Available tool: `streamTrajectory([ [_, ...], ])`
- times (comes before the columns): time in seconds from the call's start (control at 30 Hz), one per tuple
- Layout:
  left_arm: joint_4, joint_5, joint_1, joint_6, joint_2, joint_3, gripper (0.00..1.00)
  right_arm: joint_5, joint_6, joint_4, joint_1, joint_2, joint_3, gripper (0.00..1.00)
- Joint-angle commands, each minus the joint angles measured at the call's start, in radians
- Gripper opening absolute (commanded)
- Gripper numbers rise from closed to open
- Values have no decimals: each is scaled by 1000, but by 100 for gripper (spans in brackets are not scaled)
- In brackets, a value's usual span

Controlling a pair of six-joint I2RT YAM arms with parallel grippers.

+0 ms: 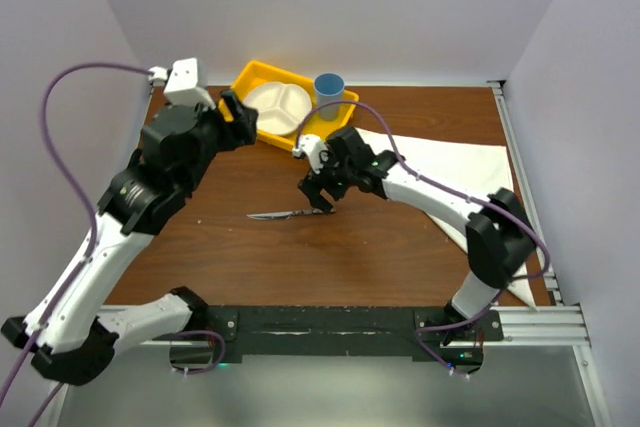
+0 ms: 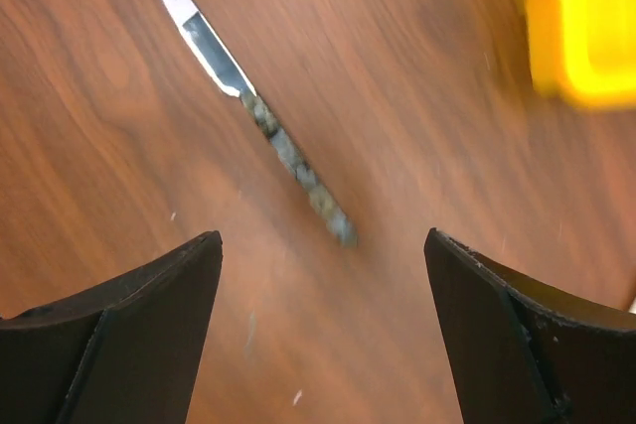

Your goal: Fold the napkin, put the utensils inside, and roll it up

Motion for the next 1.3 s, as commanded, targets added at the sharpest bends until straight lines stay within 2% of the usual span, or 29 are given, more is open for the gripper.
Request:
streamTrajectory([
  [0.0,-172,-116,1,-72,-145,-107,75,-64,-314,-154,44,215,251,85],
  [0.03,-183,-114,2,-80,-172,-121,75,-64,-373,-284,53,263,312,84],
  [0.07,-204,-113,2,-89,-193,-132,75,-76,-401,-340,53,315,406,83],
  [0.23,-252,-84,1,-121,-281,-159,74,-84,-478,-517,68,509,552,77],
  [0.37,-244,-71,1,-123,-290,-161,74,39,-480,-480,96,531,531,75],
  [0.43,-234,-58,1,-121,-287,-164,74,30,-474,-465,96,529,520,75],
  [0.53,-212,-30,-1,-121,-276,-172,74,22,-458,-453,104,537,508,67],
  [0.67,-191,-19,2,-118,-275,-175,73,51,-435,-462,133,581,515,49],
  [0.7,-189,-24,1,-117,-273,-175,73,54,-428,-474,137,592,520,39],
  [0.77,-178,-28,1,-114,-275,-176,73,76,-418,-474,151,606,523,30],
  [0.8,-177,-34,1,-109,-275,-178,73,85,-414,-477,153,615,526,9],
  [0.83,-177,-38,2,-106,-273,-179,73,103,-409,-480,154,618,537,1],
  [0.87,-177,-44,1,-103,-269,-179,73,116,-405,-488,154,620,546,0],
  [0.97,-169,-53,2,-95,-261,-184,73,128,-356,-464,154,554,546,0],
  [1.0,-166,-56,1,-91,-258,-185,73,125,-322,-403,153,508,529,0],
  [1.1,-148,-59,1,-79,-247,-190,73,159,-261,-255,139,281,407,0],
  [1.13,-137,-61,1,-75,-244,-195,73,174,-250,-238,131,179,359,0],
  [1.27,-99,-33,1,-62,-223,-214,73,185,-211,-275,32,19,301,0],
])
